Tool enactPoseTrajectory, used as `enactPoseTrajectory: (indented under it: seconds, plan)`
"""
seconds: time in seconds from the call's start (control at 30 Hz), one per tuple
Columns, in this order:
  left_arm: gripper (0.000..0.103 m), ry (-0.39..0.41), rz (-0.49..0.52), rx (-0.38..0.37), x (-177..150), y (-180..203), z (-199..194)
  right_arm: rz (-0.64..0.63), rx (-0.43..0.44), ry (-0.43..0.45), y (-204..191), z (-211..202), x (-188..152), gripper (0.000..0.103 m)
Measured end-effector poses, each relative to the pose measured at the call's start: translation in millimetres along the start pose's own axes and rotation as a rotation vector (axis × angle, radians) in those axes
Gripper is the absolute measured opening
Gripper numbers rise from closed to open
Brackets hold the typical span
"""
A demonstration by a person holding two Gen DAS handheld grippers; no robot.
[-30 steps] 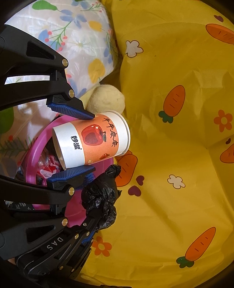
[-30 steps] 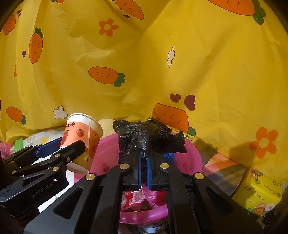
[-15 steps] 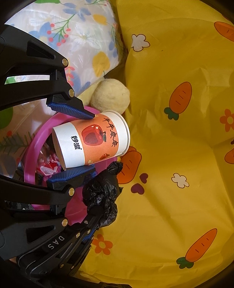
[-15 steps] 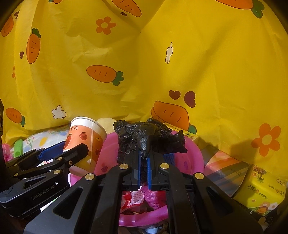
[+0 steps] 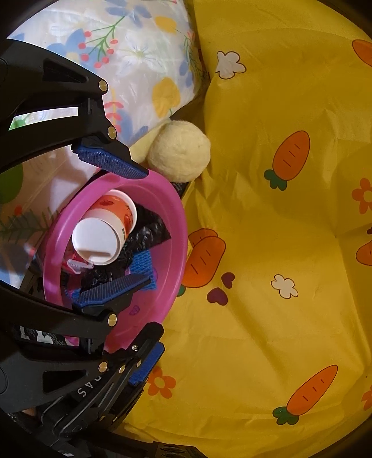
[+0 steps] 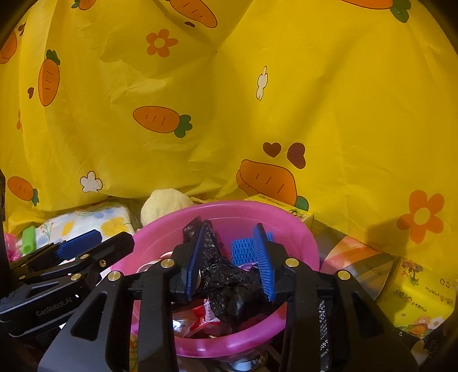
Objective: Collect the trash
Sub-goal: 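Open the left tool over the bucket while the right tool releases the black bag, then move both tools back from the bucket toward the pink bag and green mesh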
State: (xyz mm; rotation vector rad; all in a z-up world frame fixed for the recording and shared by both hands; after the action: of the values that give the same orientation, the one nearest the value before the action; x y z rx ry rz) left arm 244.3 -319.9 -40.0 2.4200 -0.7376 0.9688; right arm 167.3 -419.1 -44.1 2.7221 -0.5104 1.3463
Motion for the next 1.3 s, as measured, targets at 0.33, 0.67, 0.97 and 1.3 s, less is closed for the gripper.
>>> enactPoseTrajectory:
  seconds: [0.33, 0.67, 0.97, 1.3]
  plan:
    - [0.09, 0.033, -0.106, 0.229, -21.4, -56.9, -50.5, -0.012, 0.001, 0.039, -11.1, -20.3, -8.1, 0.081]
    - [0.094, 0.027, -0.273, 0.519, -79.0, -144.6, -135.8, -0.049, 0.089, 0.001, -53.6, -38.5, -29.0, 0.088]
    - [0.094, 0.061, -0.427, 0.809, -119.2, -223.8, -239.2, -0.174, 0.229, 0.011, -134.5, -64.3, -43.1, 0.089]
    - [0.094, 0.133, -0.591, 1.06, -146.5, -289.7, -352.8, -0.322, 0.384, 0.005, -239.0, -80.1, -52.7, 0.089]
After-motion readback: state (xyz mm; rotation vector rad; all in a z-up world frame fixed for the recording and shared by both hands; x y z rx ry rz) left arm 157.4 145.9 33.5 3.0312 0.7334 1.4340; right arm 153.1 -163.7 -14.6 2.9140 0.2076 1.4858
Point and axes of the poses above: each gripper's, at about its wrist camera, not at the fingertips, and z roughly the way its jaws point, y to its right, x to its top, the point moved 5 cm from there along z, roughly the way its jaws point, and after that the axes turned 14 degrees about -y, right-handed, at the moved point
